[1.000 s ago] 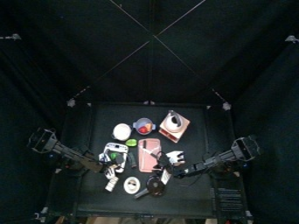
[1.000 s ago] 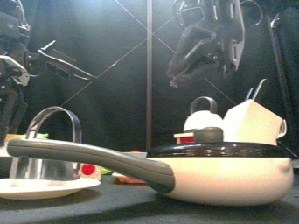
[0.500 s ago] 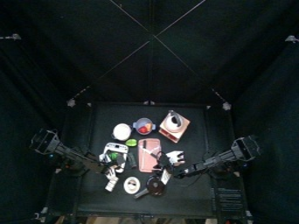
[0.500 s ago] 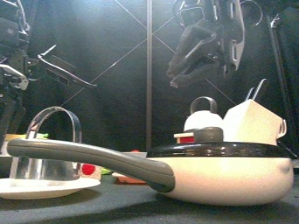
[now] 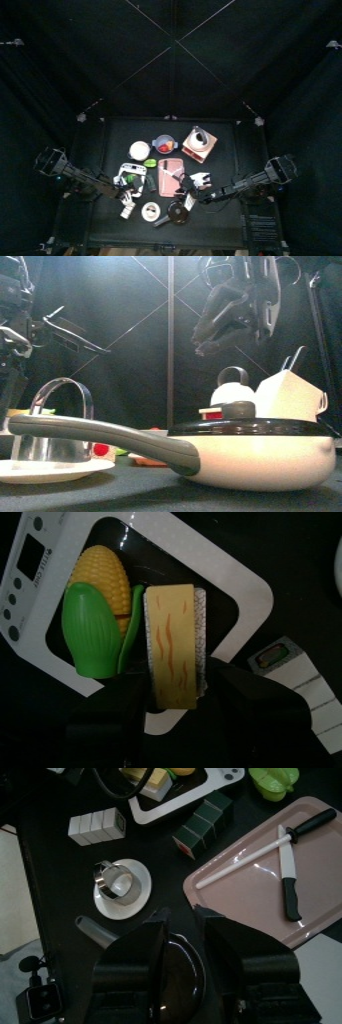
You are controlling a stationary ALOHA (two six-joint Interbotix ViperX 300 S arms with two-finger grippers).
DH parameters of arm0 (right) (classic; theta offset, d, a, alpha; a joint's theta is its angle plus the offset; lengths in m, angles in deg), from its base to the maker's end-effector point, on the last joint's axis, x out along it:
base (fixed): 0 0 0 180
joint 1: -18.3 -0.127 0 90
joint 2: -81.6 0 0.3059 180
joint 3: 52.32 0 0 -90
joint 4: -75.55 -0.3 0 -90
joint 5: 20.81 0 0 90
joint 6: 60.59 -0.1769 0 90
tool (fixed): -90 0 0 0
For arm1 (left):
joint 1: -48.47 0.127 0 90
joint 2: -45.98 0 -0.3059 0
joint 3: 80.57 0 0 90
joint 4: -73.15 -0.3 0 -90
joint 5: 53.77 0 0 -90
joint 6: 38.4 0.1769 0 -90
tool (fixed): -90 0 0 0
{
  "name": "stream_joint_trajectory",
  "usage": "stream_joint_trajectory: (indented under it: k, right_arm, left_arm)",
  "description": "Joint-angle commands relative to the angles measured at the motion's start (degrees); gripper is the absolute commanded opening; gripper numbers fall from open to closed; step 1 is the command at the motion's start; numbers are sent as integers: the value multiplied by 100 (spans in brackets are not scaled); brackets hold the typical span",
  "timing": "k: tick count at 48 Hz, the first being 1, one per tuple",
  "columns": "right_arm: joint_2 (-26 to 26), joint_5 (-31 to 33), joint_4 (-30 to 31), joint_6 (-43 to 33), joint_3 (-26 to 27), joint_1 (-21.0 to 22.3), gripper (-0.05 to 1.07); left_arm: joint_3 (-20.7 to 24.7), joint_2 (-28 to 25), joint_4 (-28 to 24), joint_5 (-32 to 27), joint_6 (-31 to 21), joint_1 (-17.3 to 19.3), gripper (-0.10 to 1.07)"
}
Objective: Grab egg sushi
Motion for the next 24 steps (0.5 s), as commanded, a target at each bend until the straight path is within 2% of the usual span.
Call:
stream_joint_trajectory:
  k: [1,16,24]
  right_arm:
    - [-255,0,9,9,79,0,68]
    - [-378,18,9,9,44,0,68]
    - [-404,18,9,18,-35,26,68]
  left_arm:
    - [167,237,-9,9,9,-70,63]
    - [158,457,-35,35,35,-105,63]
    - [149,457,-141,352,62,-105,63]
